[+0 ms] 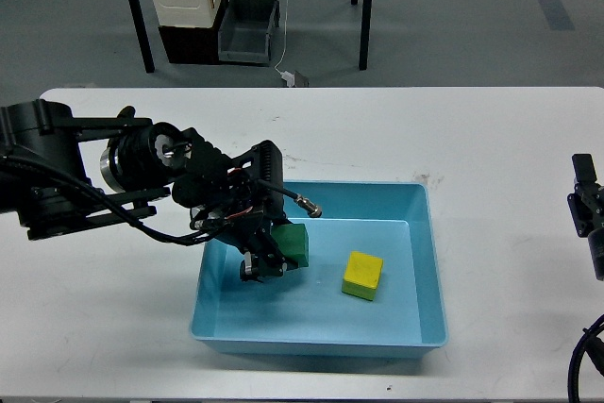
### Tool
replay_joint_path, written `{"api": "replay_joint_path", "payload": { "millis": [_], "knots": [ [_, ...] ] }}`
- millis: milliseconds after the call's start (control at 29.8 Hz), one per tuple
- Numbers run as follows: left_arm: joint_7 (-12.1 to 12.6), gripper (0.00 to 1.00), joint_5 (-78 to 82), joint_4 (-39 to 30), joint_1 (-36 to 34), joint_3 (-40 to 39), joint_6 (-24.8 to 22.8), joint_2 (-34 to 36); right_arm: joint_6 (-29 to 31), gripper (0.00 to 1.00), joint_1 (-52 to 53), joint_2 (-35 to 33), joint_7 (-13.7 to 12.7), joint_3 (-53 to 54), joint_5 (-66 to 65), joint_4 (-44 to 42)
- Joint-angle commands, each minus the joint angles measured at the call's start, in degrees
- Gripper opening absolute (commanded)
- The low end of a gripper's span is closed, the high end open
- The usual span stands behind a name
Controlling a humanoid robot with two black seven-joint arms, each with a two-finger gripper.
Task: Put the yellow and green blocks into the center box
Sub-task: 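Carry the green cube over the tub and lower it beside the yellow cube, then open the left gripper and lift it off the green cube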
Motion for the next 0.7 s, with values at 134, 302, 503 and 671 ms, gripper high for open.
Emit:
{"api": "replay_joint_path", "payload": {
  "millis": [134, 302, 503, 671],
  "knots": [
    [0.0, 0.60, 0.0, 0.5, 0.3, 0.0, 0.4, 0.1, 0.1, 1.00, 0.5, 0.0, 0.0, -2.1, 0.0, 0.0],
    [0.0, 0.47, 0.0, 0.4, 0.1, -0.2, 0.5, 0.0, 0.0, 1.00, 0.4, 0.0, 0.0, -2.2, 0.0, -0.1],
    [0.0, 0.88, 0.0, 0.5, 0.2, -0.6, 0.4, -0.1, 0.0, 1.00, 0.4, 0.0, 0.0, -2.1, 0.0, 0.0],
    [0.0, 0.93, 0.0, 0.5, 0.3, -0.6, 0.5, -0.1, 0.0, 1.00, 0.4, 0.0, 0.0, -2.1, 0.0, 0.0]
  ]
}}
